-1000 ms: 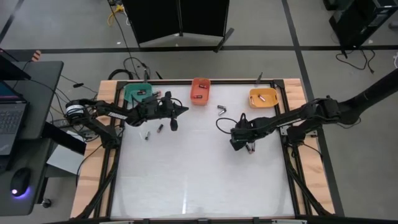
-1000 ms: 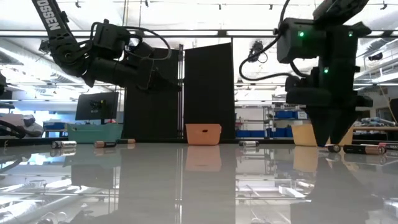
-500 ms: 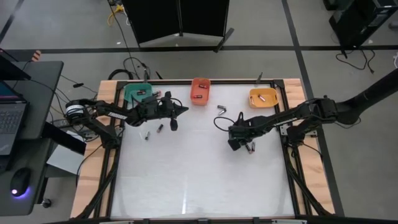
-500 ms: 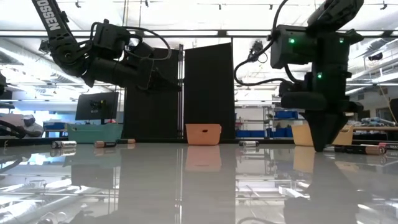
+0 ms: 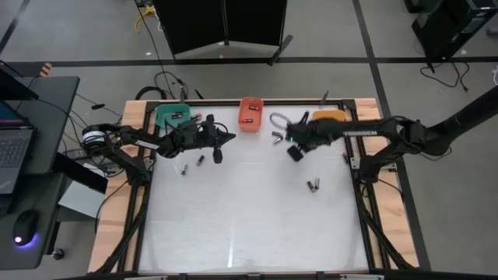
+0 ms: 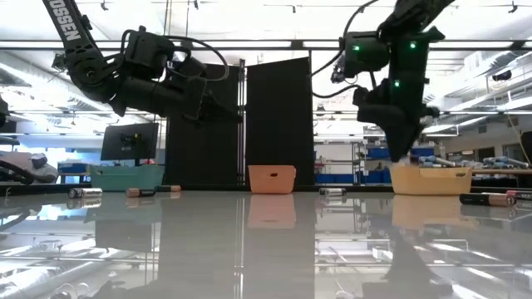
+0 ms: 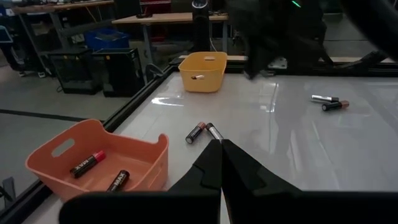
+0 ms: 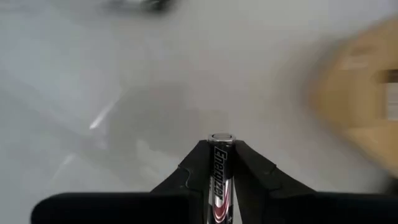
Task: Sort batteries
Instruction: Put the bottom right silver battery into the yellow container, then put the top right copper battery into the green container
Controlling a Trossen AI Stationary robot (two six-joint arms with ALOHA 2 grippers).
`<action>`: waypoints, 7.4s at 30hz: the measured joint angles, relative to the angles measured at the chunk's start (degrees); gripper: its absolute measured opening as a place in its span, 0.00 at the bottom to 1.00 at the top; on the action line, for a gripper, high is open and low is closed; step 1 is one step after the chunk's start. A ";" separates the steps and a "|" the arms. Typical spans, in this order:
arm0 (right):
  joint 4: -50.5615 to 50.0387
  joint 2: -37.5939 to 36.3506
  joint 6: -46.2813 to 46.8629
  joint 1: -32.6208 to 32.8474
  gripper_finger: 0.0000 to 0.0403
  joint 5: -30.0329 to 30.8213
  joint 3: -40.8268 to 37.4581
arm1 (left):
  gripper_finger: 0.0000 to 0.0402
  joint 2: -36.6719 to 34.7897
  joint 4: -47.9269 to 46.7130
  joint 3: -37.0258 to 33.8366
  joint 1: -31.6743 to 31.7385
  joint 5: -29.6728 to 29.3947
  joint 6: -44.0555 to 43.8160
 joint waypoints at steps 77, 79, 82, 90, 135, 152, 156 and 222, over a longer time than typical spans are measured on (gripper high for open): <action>35.85 3.80 -39.93 -16.22 0.41 -21.51 -1.97 | 0.02 -0.04 -5.41 0.00 -4.83 -1.60 -3.02; 36.05 3.80 -39.86 -16.22 0.41 -21.53 -2.16 | 0.02 -0.04 -5.39 0.00 -4.83 -1.60 -3.01; 36.51 4.96 -39.91 -16.18 0.41 -21.55 -2.06 | 0.02 -0.04 -5.32 0.00 -4.83 -1.62 -2.99; 35.55 11.94 -41.36 -15.60 0.41 -21.43 1.98 | 0.02 -0.04 -5.31 0.00 -4.83 -1.66 -2.96; 98.41 3.82 -35.01 0.87 0.14 -24.50 -14.77 | 0.06 -0.04 8.13 2.38 -7.34 2.47 -10.45; 112.77 3.23 -39.26 9.22 0.14 -20.96 -16.61 | 0.47 1.31 7.63 9.49 -13.02 -1.16 -8.99; 113.52 3.25 -39.53 9.96 0.14 -20.97 -16.59 | 0.48 2.69 7.75 12.22 -13.20 0.55 -9.35; 65.15 -14.95 -36.45 10.17 0.32 -1.55 -16.13 | 0.13 -15.96 -94.35 28.83 10.78 -18.31 -5.84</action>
